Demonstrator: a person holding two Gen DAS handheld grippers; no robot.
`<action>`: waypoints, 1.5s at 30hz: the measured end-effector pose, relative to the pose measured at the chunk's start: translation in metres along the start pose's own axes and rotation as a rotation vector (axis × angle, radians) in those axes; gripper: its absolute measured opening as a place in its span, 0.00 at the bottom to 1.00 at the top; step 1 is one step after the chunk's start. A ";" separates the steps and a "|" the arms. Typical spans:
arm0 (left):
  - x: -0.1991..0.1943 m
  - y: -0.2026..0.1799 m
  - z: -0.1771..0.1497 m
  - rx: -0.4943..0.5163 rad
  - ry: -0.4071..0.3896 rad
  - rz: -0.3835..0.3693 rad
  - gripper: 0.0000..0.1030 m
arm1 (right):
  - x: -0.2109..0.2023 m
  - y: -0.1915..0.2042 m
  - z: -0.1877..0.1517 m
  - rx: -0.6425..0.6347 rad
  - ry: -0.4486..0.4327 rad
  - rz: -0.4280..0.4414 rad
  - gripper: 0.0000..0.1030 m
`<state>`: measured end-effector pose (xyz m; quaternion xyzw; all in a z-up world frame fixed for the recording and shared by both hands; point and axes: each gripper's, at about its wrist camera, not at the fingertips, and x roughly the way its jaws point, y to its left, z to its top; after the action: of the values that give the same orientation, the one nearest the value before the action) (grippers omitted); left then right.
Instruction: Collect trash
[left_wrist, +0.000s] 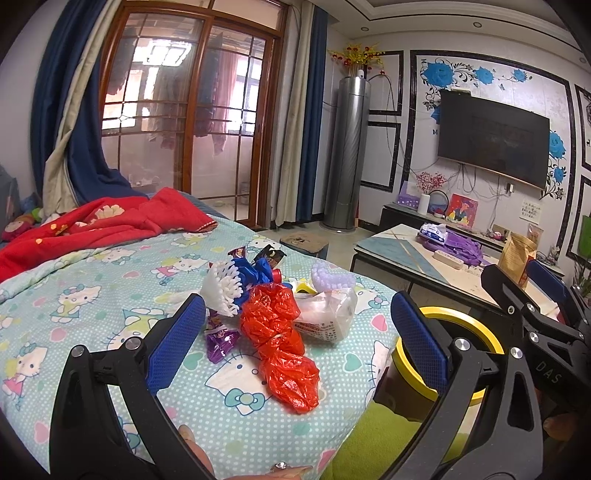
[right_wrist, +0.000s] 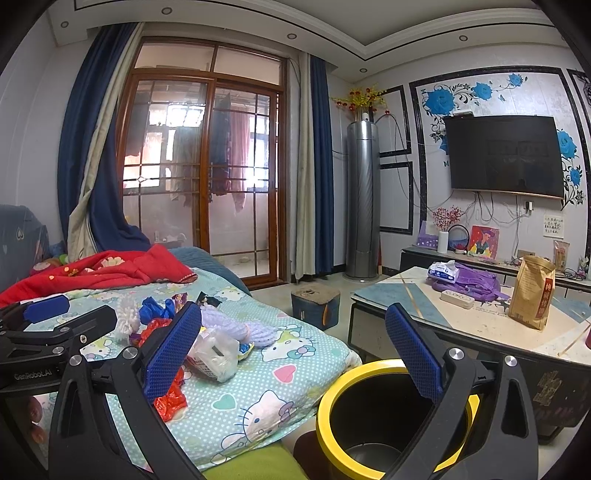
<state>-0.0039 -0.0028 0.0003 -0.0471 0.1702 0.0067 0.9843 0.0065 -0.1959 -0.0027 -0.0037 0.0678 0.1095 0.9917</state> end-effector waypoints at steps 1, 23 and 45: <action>0.000 0.000 0.000 0.002 -0.002 0.001 0.90 | 0.000 0.001 0.000 0.000 0.000 0.000 0.94; 0.003 0.006 -0.005 -0.035 0.017 0.016 0.90 | 0.005 0.019 -0.013 -0.063 0.006 0.088 0.94; 0.010 0.072 0.007 -0.169 0.064 0.161 0.90 | 0.031 0.093 -0.008 -0.231 0.134 0.328 0.94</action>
<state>0.0054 0.0698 -0.0034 -0.1162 0.2037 0.0984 0.9671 0.0154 -0.0981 -0.0140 -0.1135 0.1201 0.2760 0.9469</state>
